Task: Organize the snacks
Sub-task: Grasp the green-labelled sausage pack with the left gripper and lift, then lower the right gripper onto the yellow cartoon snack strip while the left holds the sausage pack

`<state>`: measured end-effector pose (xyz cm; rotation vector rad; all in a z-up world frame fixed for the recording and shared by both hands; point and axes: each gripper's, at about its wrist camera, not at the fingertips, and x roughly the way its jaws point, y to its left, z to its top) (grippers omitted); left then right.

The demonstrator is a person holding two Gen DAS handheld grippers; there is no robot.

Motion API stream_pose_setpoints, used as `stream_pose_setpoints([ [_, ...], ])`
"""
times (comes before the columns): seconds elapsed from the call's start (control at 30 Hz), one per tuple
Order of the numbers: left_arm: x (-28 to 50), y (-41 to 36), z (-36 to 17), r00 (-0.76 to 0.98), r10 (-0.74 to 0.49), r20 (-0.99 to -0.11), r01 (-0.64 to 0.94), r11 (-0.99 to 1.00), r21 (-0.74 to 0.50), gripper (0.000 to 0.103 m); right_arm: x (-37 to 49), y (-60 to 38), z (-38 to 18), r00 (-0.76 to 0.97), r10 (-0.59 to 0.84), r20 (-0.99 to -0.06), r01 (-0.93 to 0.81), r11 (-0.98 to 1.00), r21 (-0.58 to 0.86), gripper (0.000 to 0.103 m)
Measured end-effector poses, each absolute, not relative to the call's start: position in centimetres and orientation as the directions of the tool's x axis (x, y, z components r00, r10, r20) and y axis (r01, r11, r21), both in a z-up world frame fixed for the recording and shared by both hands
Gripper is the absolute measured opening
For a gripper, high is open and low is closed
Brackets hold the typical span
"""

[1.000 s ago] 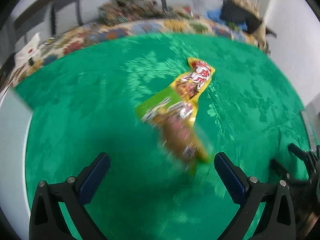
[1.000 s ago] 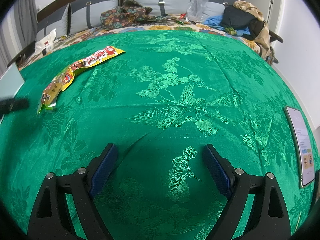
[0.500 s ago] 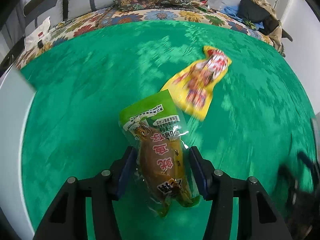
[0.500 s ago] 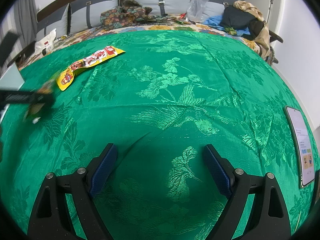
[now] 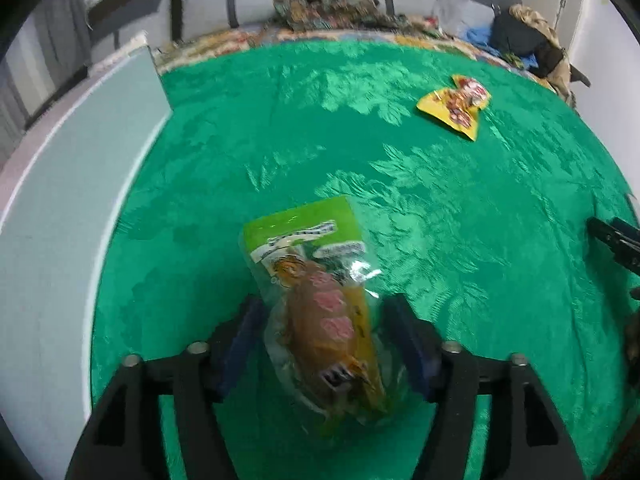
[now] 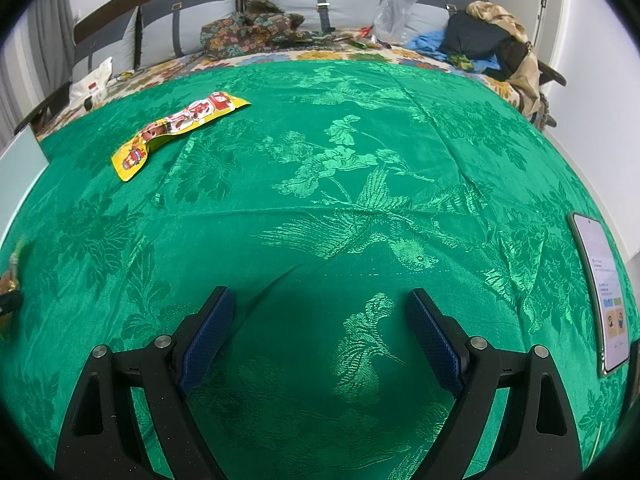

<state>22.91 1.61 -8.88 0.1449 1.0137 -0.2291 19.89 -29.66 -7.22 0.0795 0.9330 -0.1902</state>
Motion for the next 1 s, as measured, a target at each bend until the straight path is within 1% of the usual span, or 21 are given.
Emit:
stream_pose_setpoints([
  [0.03, 22.9, 1.8, -9.0, 0.520, -0.113, -0.847, 0.238, 0.971, 0.017, 0.083, 19.9, -29.7, -7.2, 0.580, -0.128, -0.804, 0.197, 0.980, -0.014, 0.090],
  [0.07, 22.9, 2.2, -9.2, 0.523, -0.113, -0.845, 0.219, 0.976, 0.005, 0.085, 19.9, -29.6, -7.2, 0.580, -0.128, -0.804, 0.197, 0.980, -0.014, 0.090],
  [0.13, 23.2, 2.8, -9.5, 0.531, -0.111, -0.840, 0.188, 0.982, -0.011, 0.097, 19.9, -29.7, -7.2, 0.580, -0.128, -0.804, 0.197, 0.980, -0.014, 0.090],
  [0.2, 23.3, 3.4, -9.8, 0.547, -0.098, -0.831, 0.167, 0.986, -0.007, 0.103, 19.9, -29.6, -7.2, 0.580, -0.128, -0.805, 0.197, 0.980, -0.014, 0.090],
  [0.4, 23.4, 3.2, -9.9, 0.575, -0.107, -0.811, 0.172, 0.985, -0.008, 0.103, 19.9, -29.6, -7.2, 0.580, -0.128, -0.805, 0.197, 0.980, -0.014, 0.091],
  [0.6, 23.4, 3.3, -9.9, 0.574, -0.109, -0.811, 0.172, 0.985, -0.011, 0.103, 19.8, -29.6, -7.1, 0.581, -0.123, -0.805, 0.195, 0.981, -0.009, 0.091],
  [0.67, 23.4, 3.3, -9.9, 0.575, -0.109, -0.811, 0.172, 0.985, -0.010, 0.103, 20.7, -29.8, -6.9, 0.547, -0.115, -0.829, 0.193, 0.981, -0.009, 0.090],
  [0.77, 23.5, 3.3, -9.9, 0.574, -0.108, -0.811, 0.172, 0.985, -0.010, 0.103, 23.5, -29.5, -5.0, 0.561, -0.043, -0.827, 0.204, 0.975, 0.088, 0.090],
  [0.87, 23.4, 3.3, -9.9, 0.575, -0.109, -0.811, 0.172, 0.985, -0.010, 0.103, 29.0, -28.0, -3.2, 0.579, 0.076, -0.812, 0.218, 0.945, 0.244, 0.090],
  [0.93, 23.5, 3.3, -9.9, 0.575, -0.109, -0.811, 0.172, 0.985, -0.010, 0.103, 33.0, -26.8, -3.4, 0.561, 0.142, -0.816, 0.237, 0.917, 0.322, 0.089],
  [1.0, 23.4, 3.3, -9.9, 0.574, -0.109, -0.811, 0.172, 0.985, -0.011, 0.103, 37.6, -24.9, -4.7, 0.509, 0.161, -0.846, 0.280, 0.898, 0.340, 0.089],
])
